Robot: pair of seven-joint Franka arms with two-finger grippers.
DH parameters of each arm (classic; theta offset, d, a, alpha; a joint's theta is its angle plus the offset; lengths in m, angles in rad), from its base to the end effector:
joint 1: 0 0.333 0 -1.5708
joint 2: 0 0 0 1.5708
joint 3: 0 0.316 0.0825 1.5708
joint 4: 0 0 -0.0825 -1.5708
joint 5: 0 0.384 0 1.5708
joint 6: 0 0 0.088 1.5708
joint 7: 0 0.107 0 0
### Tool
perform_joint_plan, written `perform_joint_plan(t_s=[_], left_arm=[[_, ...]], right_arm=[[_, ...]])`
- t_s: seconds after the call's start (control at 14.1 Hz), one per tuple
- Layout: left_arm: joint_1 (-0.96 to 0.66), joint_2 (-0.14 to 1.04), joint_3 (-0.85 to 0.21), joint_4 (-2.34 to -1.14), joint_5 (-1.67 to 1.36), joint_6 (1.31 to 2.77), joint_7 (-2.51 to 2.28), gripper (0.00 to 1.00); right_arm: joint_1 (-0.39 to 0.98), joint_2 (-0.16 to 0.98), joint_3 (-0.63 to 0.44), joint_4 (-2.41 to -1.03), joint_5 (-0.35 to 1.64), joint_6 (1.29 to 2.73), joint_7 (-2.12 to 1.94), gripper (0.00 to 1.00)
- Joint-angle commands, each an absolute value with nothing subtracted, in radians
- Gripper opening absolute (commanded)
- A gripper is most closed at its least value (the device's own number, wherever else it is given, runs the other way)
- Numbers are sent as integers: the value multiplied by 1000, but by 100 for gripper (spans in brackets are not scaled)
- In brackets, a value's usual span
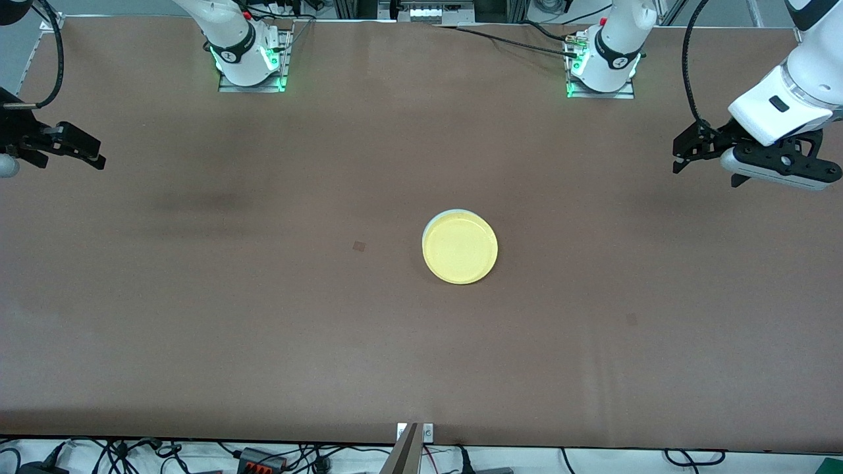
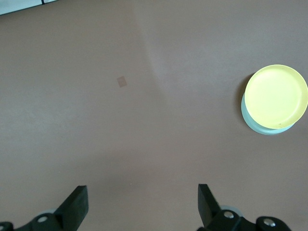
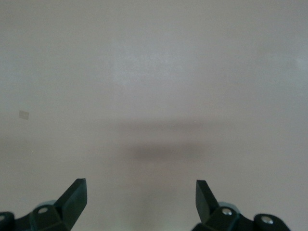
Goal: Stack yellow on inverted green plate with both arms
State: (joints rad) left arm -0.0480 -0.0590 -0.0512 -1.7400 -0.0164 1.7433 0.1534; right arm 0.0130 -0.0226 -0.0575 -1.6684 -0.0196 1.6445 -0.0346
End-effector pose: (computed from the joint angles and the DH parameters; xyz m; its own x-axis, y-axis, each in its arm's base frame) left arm 0.5461 -0.0566 0.5917 0.9669 -0.2471 0.0635 -0.2478 -0.9688 0.0036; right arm 0.5517 -0.0269 0.5972 1.0000 -0.0084 -0.0020 -0.0084 -0.9998 0.0182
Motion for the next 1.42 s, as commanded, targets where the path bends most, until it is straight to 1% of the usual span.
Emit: perform_joint_plan(t_s=[0.0, 0.35, 0.78, 1.35], left_arm=[[-52, -51, -51, -1717, 11, 1730, 152, 100], [-52, -51, -51, -1717, 11, 1730, 152, 100], [-52, -51, -51, -1717, 11, 1730, 153, 100], [-51, -49, -49, -1717, 11, 1730, 155, 100]], right_arm=[[3, -46, -45, -1689, -23, 1657, -21, 100], [3, -48, -44, -1697, -34, 1669, -25, 100], [-2, -61, -44, -1739, -32, 1704, -23, 100], [-8, -71, -51, -1744, -28, 1684, -21, 100]])
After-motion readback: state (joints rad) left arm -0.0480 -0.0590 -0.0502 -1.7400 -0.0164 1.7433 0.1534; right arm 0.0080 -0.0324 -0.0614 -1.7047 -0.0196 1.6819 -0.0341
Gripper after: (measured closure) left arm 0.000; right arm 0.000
